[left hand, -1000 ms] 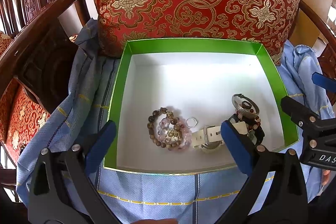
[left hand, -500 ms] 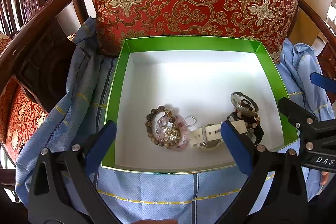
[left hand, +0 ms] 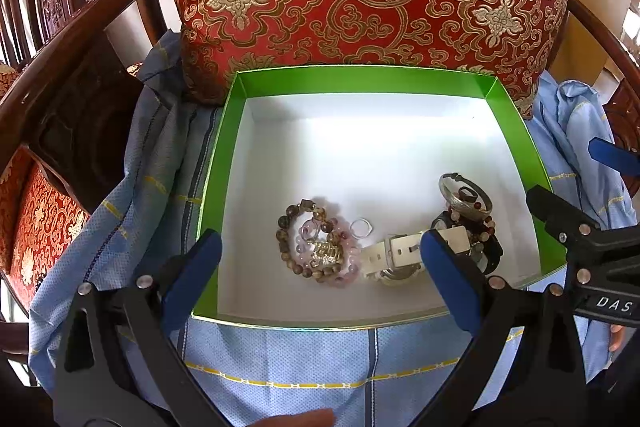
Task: Organize jewelry
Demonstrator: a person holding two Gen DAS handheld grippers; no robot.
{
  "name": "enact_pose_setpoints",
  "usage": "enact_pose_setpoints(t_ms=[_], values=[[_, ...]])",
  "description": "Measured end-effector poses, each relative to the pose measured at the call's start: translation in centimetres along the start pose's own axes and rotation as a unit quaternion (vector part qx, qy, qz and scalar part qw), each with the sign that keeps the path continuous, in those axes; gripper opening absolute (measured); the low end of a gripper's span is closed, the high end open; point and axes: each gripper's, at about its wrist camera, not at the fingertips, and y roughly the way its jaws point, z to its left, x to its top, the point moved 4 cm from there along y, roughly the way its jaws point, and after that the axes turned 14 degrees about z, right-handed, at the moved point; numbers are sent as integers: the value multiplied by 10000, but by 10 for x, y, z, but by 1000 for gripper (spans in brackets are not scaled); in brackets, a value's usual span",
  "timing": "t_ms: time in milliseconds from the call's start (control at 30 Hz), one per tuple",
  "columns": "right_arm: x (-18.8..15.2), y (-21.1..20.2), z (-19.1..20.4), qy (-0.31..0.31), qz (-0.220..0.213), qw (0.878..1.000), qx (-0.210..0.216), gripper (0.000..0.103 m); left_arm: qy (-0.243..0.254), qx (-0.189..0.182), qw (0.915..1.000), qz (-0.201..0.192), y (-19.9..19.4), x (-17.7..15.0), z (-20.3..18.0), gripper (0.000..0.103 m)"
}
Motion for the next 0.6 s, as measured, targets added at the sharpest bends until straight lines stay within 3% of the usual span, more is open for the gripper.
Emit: enact_pose_setpoints(t_ms=[600], values=[[0, 3, 1, -46, 22, 10000, -14, 100, 10, 30, 10000, 32, 2, 0, -1, 98]])
